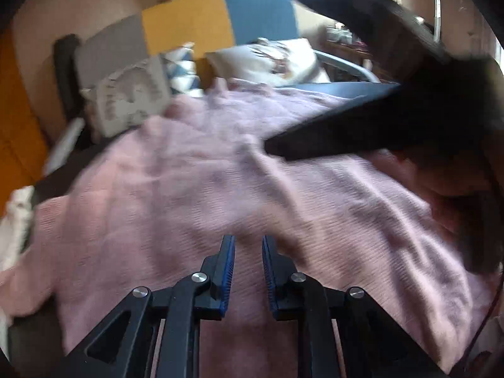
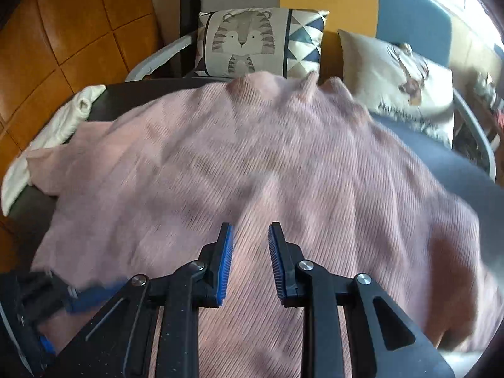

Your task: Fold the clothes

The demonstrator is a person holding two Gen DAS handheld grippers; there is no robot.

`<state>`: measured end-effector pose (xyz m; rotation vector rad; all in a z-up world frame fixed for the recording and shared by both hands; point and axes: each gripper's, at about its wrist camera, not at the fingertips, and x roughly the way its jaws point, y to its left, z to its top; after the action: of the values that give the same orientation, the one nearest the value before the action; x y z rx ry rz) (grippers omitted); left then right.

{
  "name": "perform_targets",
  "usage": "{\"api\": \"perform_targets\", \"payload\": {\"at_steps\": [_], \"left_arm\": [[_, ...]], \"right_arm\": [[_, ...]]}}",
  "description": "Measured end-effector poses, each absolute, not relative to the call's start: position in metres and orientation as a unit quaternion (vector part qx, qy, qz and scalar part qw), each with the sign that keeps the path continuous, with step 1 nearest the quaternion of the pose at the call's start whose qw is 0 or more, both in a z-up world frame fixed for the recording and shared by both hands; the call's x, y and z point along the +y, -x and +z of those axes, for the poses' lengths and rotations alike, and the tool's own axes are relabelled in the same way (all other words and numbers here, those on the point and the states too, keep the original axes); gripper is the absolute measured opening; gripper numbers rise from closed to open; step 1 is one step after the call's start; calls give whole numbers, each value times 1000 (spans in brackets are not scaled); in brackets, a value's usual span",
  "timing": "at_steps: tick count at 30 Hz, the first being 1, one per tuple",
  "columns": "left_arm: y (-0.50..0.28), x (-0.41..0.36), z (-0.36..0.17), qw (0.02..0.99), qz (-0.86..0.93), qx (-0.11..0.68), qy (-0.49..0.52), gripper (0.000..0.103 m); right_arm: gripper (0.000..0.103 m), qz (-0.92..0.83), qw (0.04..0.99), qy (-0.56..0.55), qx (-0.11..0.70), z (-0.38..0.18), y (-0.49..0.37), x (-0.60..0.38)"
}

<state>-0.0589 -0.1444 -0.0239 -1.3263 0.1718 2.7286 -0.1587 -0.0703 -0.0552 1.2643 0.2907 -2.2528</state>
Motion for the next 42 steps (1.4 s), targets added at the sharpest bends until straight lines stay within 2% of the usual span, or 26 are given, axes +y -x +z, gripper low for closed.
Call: {"api": "perform_targets", "payload": {"at_steps": [11,16,21,23,26,28,30,36,37,42], "left_arm": [[-11,-126,-49,38,919,160,358,18],[-12,-143,-31,57,916,121,378,18],[41,-206,0,-30,921,-13,388,18],[66,-228,1,-59,918,-38,391,18],[95,-251,-10,-104,909,-13,403,18],[111,-265,-24,-130,896,16,425,18],[114,-274,-35,-141,890,34,433,22],[101,-277,-36,-130,903,30,408,23],[100,-277,-36,-130,904,30,407,23],[101,-285,-35,-122,906,14,406,24]], "right_arm": [[24,-830,255,-485,100,-88,178,-74],[26,-837,259,-468,114,-86,171,-77],[27,-849,262,-455,67,-63,161,-69],[29,-857,266,-439,49,-50,152,-66],[29,-857,284,-426,54,-40,142,-73],[21,-853,296,-425,64,-40,137,-83],[20,-844,311,-432,62,-44,137,-92],[20,-819,328,-465,71,-80,144,-117],[17,-819,323,-468,77,-84,145,-115],[16,-839,282,-461,66,-84,154,-72]]}}
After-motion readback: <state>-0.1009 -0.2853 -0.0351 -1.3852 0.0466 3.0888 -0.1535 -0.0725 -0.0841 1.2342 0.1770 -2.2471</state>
